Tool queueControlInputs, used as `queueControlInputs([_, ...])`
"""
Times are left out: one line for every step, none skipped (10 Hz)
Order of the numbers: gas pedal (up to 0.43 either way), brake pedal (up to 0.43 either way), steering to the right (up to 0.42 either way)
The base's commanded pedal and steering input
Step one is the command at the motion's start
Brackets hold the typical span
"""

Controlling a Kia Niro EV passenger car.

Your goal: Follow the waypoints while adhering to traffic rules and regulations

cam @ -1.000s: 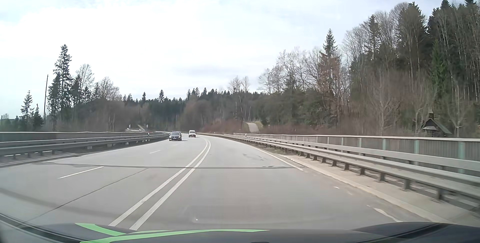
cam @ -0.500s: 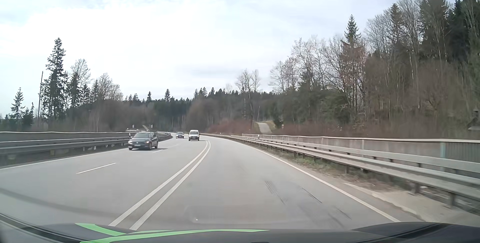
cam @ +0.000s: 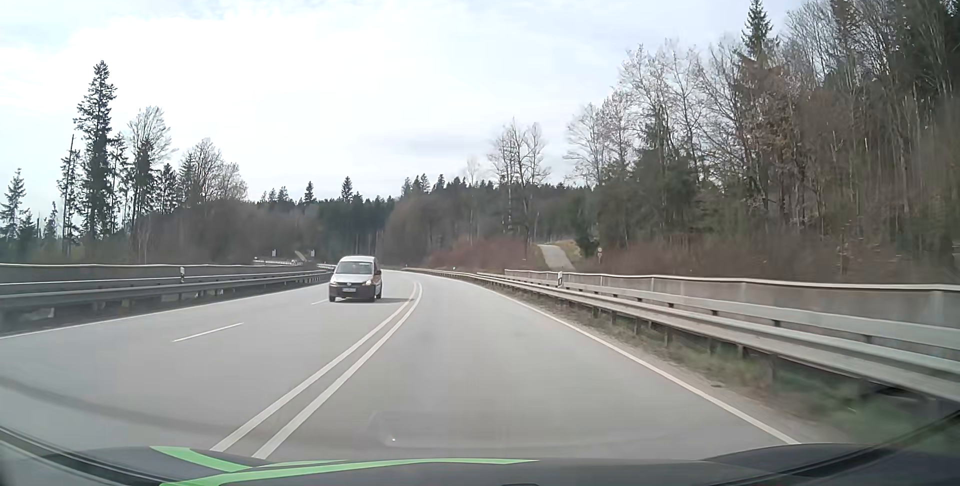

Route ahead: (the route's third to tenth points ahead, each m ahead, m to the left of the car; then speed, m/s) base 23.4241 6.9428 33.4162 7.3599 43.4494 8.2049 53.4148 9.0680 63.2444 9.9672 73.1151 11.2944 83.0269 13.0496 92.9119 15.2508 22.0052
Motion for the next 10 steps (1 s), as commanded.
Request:
queueControlInputs([0.138,0.000,-0.012])
queueControlInputs([0.138,0.000,-0.012])
queueControlInputs([0.138,0.000,-0.012])
queueControlInputs([0.150,0.000,-0.012])
queueControlInputs([0.150,0.000,-0.012])
queueControlInputs([0.150,0.000,-0.012])
queueControlInputs([0.150,0.000,-0.013])
queueControlInputs([0.150,0.000,-0.013])
queueControlInputs([0.150,0.000,-0.013])
queueControlInputs([0.150,0.000,-0.013])
